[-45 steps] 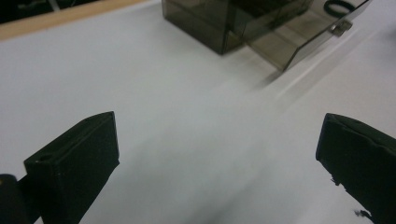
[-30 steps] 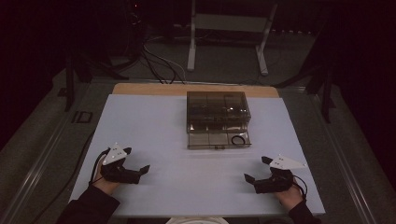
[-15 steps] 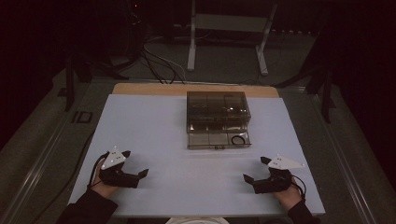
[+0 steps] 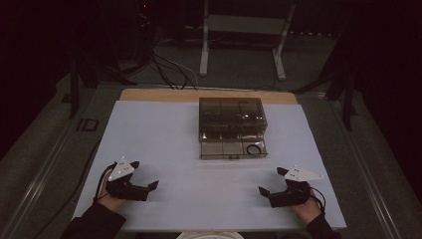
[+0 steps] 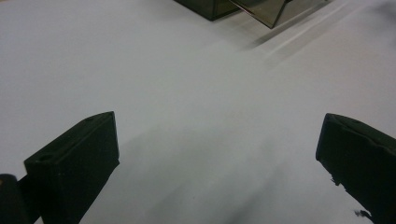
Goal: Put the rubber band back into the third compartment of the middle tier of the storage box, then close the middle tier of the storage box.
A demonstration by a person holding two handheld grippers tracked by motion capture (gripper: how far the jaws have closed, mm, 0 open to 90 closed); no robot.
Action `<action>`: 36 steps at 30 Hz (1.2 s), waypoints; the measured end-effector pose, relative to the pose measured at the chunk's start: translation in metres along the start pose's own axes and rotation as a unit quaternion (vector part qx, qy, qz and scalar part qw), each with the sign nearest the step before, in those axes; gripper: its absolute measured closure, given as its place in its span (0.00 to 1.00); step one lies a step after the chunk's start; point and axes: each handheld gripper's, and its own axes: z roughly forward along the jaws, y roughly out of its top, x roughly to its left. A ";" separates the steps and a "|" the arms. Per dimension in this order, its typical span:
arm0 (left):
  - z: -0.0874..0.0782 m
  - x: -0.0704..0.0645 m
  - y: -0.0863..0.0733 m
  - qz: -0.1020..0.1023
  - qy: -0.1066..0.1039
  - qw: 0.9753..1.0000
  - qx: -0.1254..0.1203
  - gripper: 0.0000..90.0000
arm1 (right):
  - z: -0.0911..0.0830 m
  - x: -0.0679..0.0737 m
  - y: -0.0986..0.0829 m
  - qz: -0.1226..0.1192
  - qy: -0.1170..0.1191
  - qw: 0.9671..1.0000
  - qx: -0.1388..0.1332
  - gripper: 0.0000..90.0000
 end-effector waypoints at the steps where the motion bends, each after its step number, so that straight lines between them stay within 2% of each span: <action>1: 0.000 0.000 0.000 0.001 0.000 1.000 -0.001 0.01 | 0.000 0.000 0.000 -0.001 0.000 1.000 -0.001 0.00; 7: 0.002 0.000 0.000 0.002 -0.001 1.000 0.002 0.01 | -0.001 0.000 0.000 -0.002 -0.003 1.000 0.000 0.00; 13: -0.001 0.000 0.000 0.000 -0.005 1.000 -0.005 0.01 | 0.000 0.002 0.001 -0.005 -0.003 1.000 0.002 0.00; 18: 0.000 0.000 0.001 -0.003 -0.009 1.000 -0.006 0.01 | -0.002 0.003 0.004 -0.001 -0.001 1.000 -0.006 0.00; 23: 0.000 -0.001 0.002 -0.001 -0.006 1.000 -0.006 0.01 | -0.004 0.005 0.009 -0.007 -0.010 1.000 -0.008 0.00; 25: 0.000 -0.001 0.002 -0.003 -0.007 1.000 -0.007 0.01 | -0.008 0.006 0.013 0.008 -0.005 1.000 -0.015 0.00; 30: -0.001 -0.001 0.002 -0.004 -0.007 1.000 -0.009 0.01 | -0.017 0.008 0.027 0.008 -0.019 0.999 -0.034 0.00; 36: -0.002 -0.001 0.002 -0.007 -0.011 1.000 -0.011 0.01 | -0.019 0.011 0.044 -0.005 -0.043 0.998 -0.034 0.00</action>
